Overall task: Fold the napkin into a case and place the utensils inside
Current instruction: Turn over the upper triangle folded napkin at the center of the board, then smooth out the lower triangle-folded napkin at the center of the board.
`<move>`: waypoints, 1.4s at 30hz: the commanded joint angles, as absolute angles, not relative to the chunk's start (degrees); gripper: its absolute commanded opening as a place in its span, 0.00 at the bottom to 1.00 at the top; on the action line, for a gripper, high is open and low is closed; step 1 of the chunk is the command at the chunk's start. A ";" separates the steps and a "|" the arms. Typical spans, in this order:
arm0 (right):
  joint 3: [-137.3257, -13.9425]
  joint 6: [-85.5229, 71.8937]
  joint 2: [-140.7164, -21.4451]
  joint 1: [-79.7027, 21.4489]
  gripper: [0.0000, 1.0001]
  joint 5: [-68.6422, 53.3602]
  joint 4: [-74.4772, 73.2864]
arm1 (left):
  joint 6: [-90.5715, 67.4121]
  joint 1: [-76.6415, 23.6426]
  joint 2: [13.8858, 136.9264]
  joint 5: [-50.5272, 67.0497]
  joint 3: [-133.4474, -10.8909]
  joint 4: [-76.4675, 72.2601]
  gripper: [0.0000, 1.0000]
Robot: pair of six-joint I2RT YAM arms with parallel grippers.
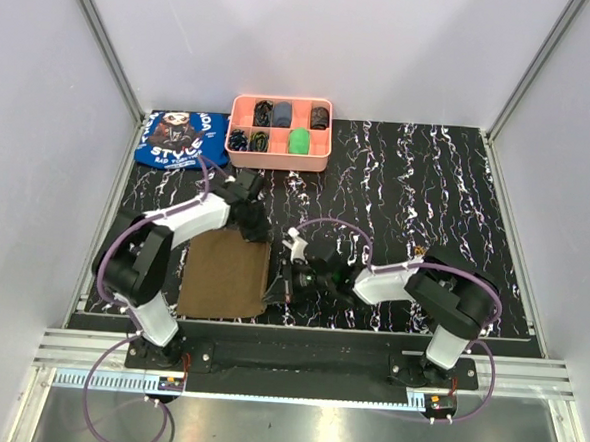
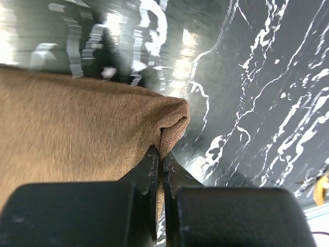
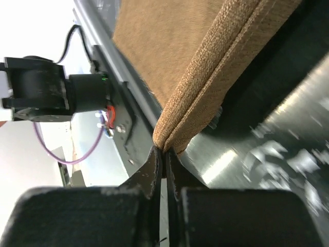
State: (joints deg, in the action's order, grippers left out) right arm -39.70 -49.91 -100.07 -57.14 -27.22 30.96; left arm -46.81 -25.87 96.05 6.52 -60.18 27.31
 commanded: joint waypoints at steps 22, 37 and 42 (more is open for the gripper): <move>-49.38 -36.22 -91.30 -43.24 0.70 -19.77 -7.82 | -44.10 -31.72 70.17 10.80 -53.73 27.52 0.53; -66.52 -33.49 -111.61 -35.16 0.35 -22.67 -7.65 | -51.41 -47.37 63.72 0.70 -38.76 24.61 0.52; -72.77 -33.05 -115.57 -30.86 0.25 -26.17 -8.43 | -50.11 -49.21 69.24 1.14 -41.74 24.17 0.49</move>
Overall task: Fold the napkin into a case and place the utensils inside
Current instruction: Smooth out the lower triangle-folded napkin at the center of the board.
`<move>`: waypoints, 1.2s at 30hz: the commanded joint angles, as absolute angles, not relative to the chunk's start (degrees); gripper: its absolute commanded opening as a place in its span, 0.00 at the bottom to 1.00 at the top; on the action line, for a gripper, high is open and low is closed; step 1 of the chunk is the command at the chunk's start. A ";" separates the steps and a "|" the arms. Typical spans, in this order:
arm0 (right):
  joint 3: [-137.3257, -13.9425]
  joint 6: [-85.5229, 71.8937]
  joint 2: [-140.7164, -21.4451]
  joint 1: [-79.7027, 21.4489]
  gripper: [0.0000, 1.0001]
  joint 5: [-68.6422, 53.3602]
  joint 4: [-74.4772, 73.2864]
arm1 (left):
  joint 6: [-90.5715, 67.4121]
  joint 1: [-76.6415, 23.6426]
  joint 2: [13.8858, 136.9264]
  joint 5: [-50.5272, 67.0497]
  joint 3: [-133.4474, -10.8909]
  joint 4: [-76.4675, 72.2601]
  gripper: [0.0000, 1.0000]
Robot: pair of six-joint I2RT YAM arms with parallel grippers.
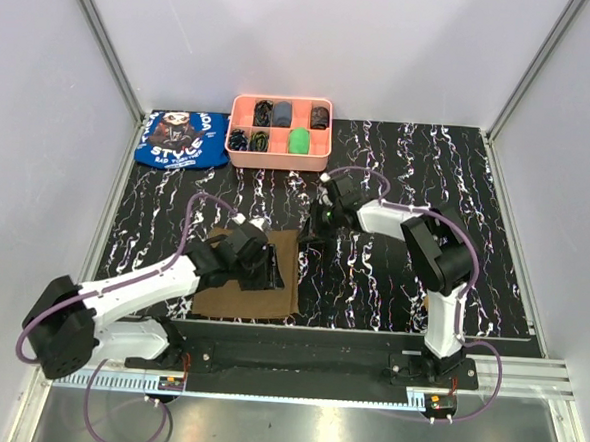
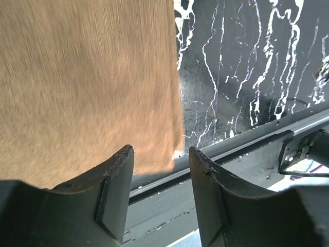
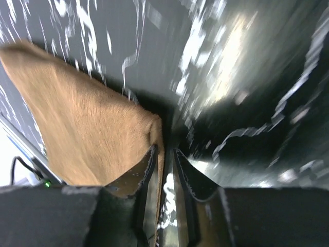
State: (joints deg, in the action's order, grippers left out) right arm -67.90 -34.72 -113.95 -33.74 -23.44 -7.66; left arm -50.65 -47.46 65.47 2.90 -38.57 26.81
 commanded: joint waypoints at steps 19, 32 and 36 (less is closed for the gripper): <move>-34.19 -46.05 -84.72 -42.18 0.43 -32.17 7.20 | -54.05 -60.73 83.06 -3.77 -51.42 30.59 0.35; -33.22 -48.43 -95.62 -44.74 0.37 -33.57 18.98 | -55.11 -60.91 85.16 -6.77 -50.80 32.43 0.33; -32.78 -48.60 -95.98 -44.74 0.33 -34.01 19.51 | -55.37 -60.91 86.57 -6.51 -50.80 32.87 0.31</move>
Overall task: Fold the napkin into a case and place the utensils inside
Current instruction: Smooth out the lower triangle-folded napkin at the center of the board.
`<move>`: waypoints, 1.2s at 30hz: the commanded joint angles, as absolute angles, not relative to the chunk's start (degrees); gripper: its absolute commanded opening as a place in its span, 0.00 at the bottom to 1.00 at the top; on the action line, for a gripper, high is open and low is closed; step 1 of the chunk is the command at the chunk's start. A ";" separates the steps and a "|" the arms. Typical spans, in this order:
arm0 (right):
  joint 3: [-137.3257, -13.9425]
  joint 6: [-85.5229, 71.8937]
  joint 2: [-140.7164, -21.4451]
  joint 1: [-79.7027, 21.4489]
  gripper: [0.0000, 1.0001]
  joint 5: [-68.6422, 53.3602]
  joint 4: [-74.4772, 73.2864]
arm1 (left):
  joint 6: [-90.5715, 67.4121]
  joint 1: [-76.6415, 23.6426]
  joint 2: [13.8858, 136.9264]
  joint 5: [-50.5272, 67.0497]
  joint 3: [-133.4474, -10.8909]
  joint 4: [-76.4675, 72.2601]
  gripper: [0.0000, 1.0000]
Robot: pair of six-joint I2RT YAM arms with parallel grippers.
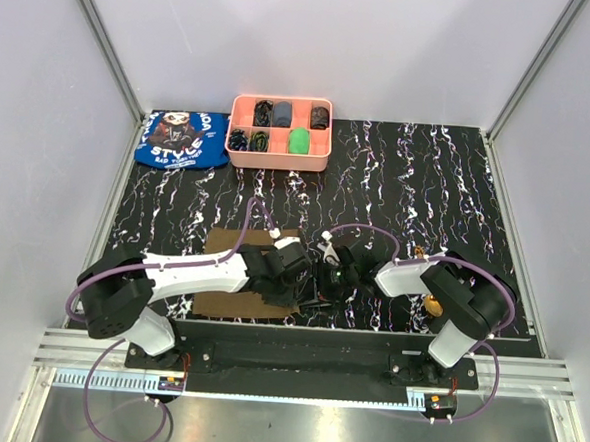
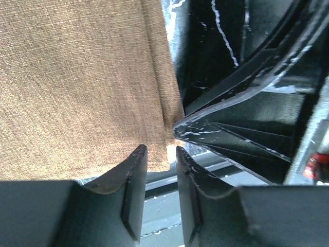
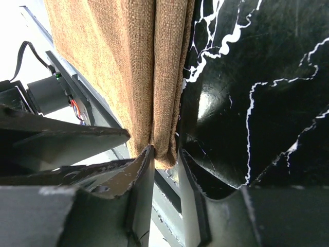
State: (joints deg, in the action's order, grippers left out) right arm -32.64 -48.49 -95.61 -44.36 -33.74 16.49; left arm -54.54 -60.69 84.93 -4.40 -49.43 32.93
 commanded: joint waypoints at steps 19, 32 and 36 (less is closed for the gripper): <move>-29.88 -51.24 -97.21 -45.88 0.13 -35.60 24.52 | -53.44 -61.17 87.54 -5.72 -54.84 33.13 0.00; -27.69 -54.32 -95.27 -45.97 0.11 -33.40 26.19 | -53.35 -61.35 90.53 -1.14 -54.84 30.32 0.00; -27.60 -53.79 -93.69 -45.97 0.16 -31.82 23.30 | -53.00 -61.26 85.71 -2.37 -54.14 30.50 0.17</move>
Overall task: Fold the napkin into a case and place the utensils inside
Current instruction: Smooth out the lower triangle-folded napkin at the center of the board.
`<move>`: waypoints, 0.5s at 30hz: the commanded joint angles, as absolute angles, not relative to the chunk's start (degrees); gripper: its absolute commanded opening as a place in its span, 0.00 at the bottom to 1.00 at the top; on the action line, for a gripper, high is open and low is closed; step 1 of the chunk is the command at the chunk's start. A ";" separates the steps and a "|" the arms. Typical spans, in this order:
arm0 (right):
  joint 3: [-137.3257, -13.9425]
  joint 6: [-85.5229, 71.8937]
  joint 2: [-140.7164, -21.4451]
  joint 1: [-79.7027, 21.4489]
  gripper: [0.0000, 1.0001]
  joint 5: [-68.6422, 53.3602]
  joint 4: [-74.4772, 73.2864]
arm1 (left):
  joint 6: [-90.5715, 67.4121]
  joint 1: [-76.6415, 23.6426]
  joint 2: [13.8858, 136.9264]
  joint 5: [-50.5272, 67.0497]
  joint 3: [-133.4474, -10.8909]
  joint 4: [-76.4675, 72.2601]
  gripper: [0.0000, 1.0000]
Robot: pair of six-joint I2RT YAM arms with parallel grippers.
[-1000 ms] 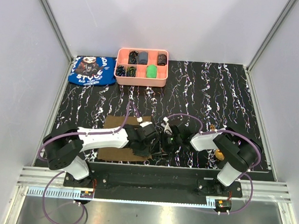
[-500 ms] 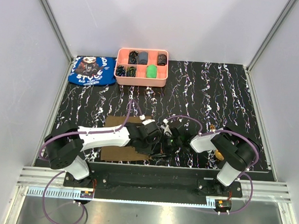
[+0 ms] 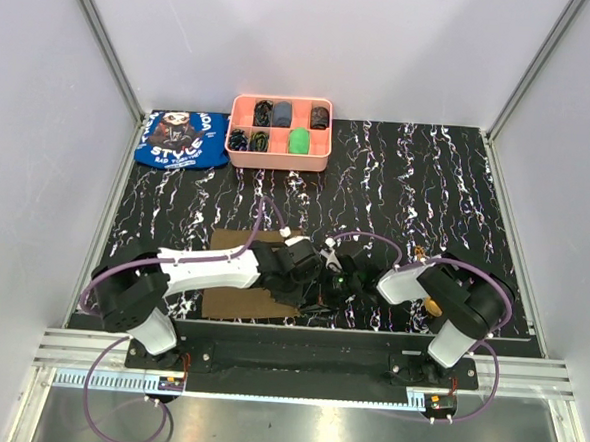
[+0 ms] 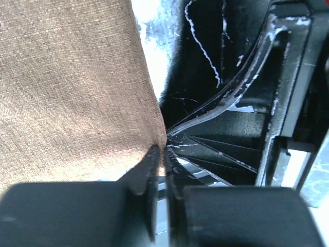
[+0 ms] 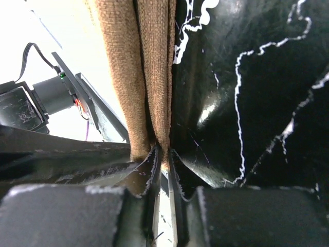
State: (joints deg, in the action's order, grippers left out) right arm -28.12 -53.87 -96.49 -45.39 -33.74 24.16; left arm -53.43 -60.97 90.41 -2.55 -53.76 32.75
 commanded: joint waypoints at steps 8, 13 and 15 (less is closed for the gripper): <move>-27.68 -51.42 -87.02 -45.97 0.39 -29.45 14.79 | -51.86 -58.98 68.93 -8.16 -55.72 39.69 0.34; -30.06 -48.87 -84.47 -46.05 0.50 -28.39 9.93 | -47.82 -47.95 60.66 -9.94 -53.09 43.50 0.36; -31.11 -48.95 -85.07 -46.58 0.55 -29.35 11.51 | -45.89 -43.09 56.96 -6.79 -50.82 43.51 0.40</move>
